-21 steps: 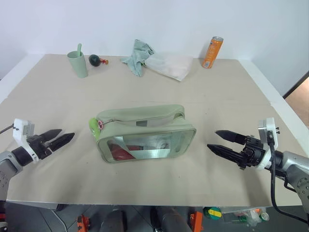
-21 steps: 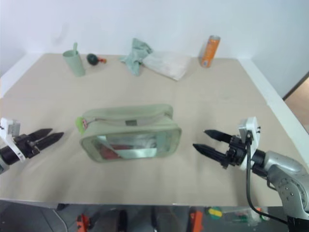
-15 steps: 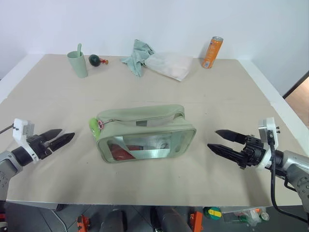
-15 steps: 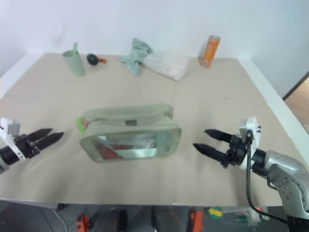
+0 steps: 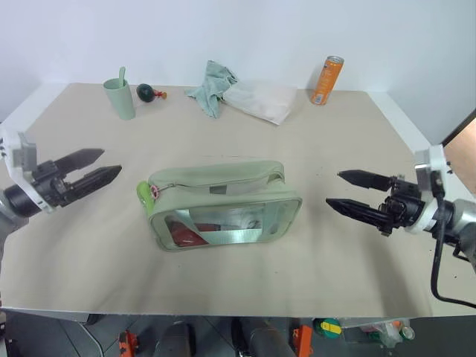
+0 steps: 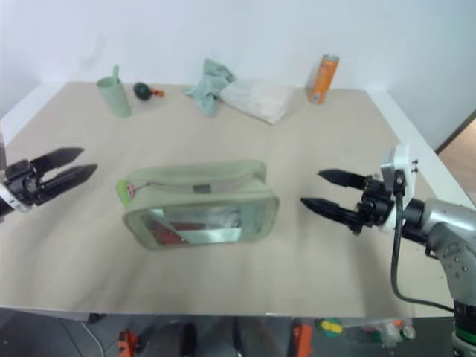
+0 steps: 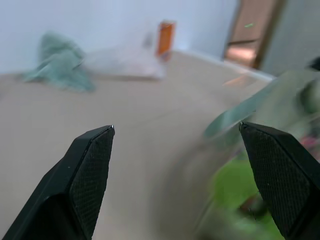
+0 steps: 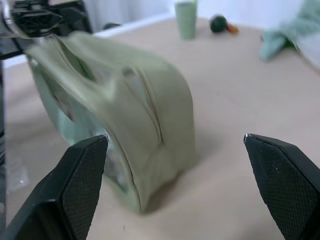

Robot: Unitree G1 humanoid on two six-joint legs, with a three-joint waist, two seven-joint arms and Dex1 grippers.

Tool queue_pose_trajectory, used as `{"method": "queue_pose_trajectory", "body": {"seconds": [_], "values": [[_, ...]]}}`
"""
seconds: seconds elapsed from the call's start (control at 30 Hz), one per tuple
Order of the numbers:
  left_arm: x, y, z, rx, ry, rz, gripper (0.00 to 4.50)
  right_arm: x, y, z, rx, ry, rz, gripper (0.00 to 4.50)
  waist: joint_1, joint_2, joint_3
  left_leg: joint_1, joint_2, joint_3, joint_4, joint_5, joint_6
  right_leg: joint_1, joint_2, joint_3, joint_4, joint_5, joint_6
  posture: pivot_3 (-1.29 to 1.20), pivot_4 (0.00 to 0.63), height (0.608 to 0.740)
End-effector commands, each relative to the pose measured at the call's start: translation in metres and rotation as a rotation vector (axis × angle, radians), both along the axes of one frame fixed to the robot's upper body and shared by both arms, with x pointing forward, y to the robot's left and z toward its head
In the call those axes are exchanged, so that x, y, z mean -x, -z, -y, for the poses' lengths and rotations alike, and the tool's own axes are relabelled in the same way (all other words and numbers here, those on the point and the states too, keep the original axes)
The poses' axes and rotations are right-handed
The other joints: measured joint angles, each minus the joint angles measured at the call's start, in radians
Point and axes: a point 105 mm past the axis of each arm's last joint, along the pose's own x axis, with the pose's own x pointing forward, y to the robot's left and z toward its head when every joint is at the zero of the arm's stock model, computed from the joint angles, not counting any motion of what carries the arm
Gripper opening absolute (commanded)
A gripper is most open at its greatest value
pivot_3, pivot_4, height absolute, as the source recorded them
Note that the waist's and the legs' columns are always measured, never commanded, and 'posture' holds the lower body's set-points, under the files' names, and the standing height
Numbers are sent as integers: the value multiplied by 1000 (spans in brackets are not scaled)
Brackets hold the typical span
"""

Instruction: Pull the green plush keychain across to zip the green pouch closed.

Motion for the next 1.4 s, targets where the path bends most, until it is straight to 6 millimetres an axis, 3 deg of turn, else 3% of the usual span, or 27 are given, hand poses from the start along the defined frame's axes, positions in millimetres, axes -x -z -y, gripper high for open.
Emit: {"method": "queue_pose_trajectory", "body": {"seconds": [0.03, 0.17, 0.33, 0.6, 0.73, 1.03, 1.07, 1.2, 1.4], "values": [[19, -27, 21, -21, 148, 95, 4133, 13, -19, -21, 46, -131, 57, 4500, -1, 0, 0, 0, 0, 0, 0, 0, 0, 0, 0, 0, 0, 0, 0, 0, 150, 740], [29, -29, 36, -60, 246, 107, 4133, 16, -10, -37, 125, -217, 34, 4500, 0, 0, 0, 0, 0, 0, 0, 0, 0, 0, 0, 0, 0, 0, 0, 0, 150, 740], [36, -30, 49, -85, 308, 120, 4133, 6, 3, -47, 198, -263, 28, 4500, 0, 0, 0, 0, 0, 0, 2, 0, 0, 0, 0, 0, 0, 0, 0, 0, 150, 740], [37, -29, 52, -64, 307, 124, 4133, -11, 12, -65, 202, -332, 42, 4500, 0, 0, 0, -1, 1, 0, 2, 0, 0, 0, 1, 0, 1, 0, 0, 0, 150, 740], [37, -25, 53, -47, 293, 121, 4172, -11, 17, -68, 174, -364, 33, 3429, 1, 0, 0, -1, 0, 0, 2, 0, 0, 0, 0, 0, 1, 0, 0, 0, 150, 740], [31, -24, 49, -9, 255, 117, 4172, -13, 23, -68, 179, -358, 39, 229, 1, 0, 0, -1, 0, 0, 3, 0, 0, 0, 0, 0, 1, 0, 0, 0, 150, 740], [30, -24, 49, -3, 252, 118, 4172, -13, 23, -68, 182, -351, 44, 49, 1, 0, 0, -1, 0, 0, 3, 0, 0, 0, 0, 0, 1, 0, 0, 0, 150, 740], [27, -26, 48, 17, 240, 124, 4172, -23, 21, -67, 193, -289, 96, 49, 1, 0, 0, -1, 0, 0, 3, 0, 0, 0, 0, 0, 1, 0, 0, 0, 150, 740], [23, -28, 47, 34, 231, 127, 4172, -43, -1, -57, 177, -180, 209, 49, 0, 0, 0, 0, 0, 0, 4, 0, 0, 0, 1, 0, 2, 1, 0, 0, 150, 740]]}}
